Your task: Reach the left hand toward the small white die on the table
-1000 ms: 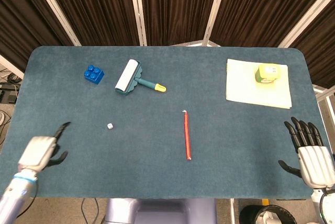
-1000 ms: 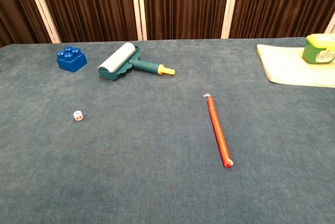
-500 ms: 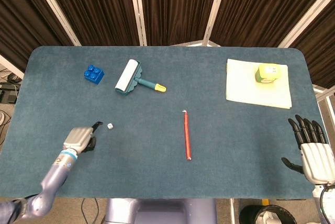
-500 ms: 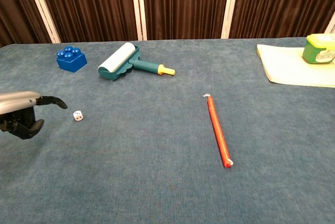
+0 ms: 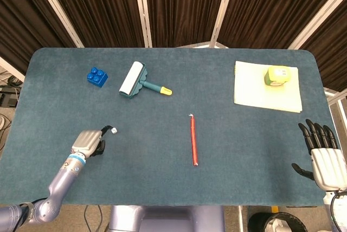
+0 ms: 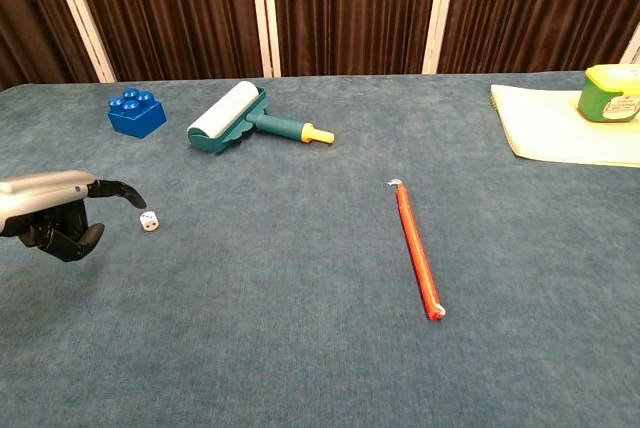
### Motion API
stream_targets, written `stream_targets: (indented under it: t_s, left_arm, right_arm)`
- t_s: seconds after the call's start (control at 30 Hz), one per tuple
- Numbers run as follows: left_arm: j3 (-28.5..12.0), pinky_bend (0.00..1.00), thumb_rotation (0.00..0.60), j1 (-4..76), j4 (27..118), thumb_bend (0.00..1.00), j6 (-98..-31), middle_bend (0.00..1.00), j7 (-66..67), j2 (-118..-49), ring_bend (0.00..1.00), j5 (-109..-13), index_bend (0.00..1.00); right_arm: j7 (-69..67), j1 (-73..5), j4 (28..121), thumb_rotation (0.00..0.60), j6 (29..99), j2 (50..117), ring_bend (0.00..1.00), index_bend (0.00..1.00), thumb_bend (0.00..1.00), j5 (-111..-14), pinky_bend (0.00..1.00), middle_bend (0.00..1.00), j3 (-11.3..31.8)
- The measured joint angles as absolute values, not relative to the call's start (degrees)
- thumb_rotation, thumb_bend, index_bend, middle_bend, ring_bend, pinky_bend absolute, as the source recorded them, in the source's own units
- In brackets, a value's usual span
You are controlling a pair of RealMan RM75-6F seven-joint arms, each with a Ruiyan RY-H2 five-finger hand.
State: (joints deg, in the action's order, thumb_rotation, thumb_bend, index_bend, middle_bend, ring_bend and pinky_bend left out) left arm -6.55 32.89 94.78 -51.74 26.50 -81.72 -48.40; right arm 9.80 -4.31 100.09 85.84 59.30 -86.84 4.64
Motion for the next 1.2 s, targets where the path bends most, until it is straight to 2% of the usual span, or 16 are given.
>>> stream_targets:
  t_s: [0.6,0.93,1.03,1.2]
  left_arm:
    - [-3.66,1.00,0.600,34.10,94.66,0.79,-52.27,1.00,26.22,-82.33,0.99,-47.32,0.16]
    - [-1.03,1.00,0.600,33.75,98.45,0.79,-52.64,1.00,26.35,-78.37,0.98,-47.72,0.16]
    - [-0.44,1.00,0.600,33.35,100.33,0.79,-53.84,1.00,26.52,-76.48,0.98,-48.84,0.16]
    - [-0.17,1.00,0.600,31.41,103.20,0.79,-59.44,1.00,25.36,-74.07,0.98,-55.00,0.16]
  right_arm:
    - [9.80,-4.33,100.01,0.600,85.97,59.32,0.00,0.00,0.00,-86.84,0.00,0.00,4.49]
    - [9.58,-4.28,100.13,0.600,86.22,59.20,0.00,0.00,0.00,-87.12,0.00,0.00,4.40]
    - [9.45,-4.26,100.20,0.600,86.35,59.14,0.00,0.00,0.00,-87.31,0.00,0.00,4.36]
    - [9.33,-4.23,100.46,0.600,86.58,59.01,0.00,0.00,0.00,-87.88,0.00,0.00,4.22]
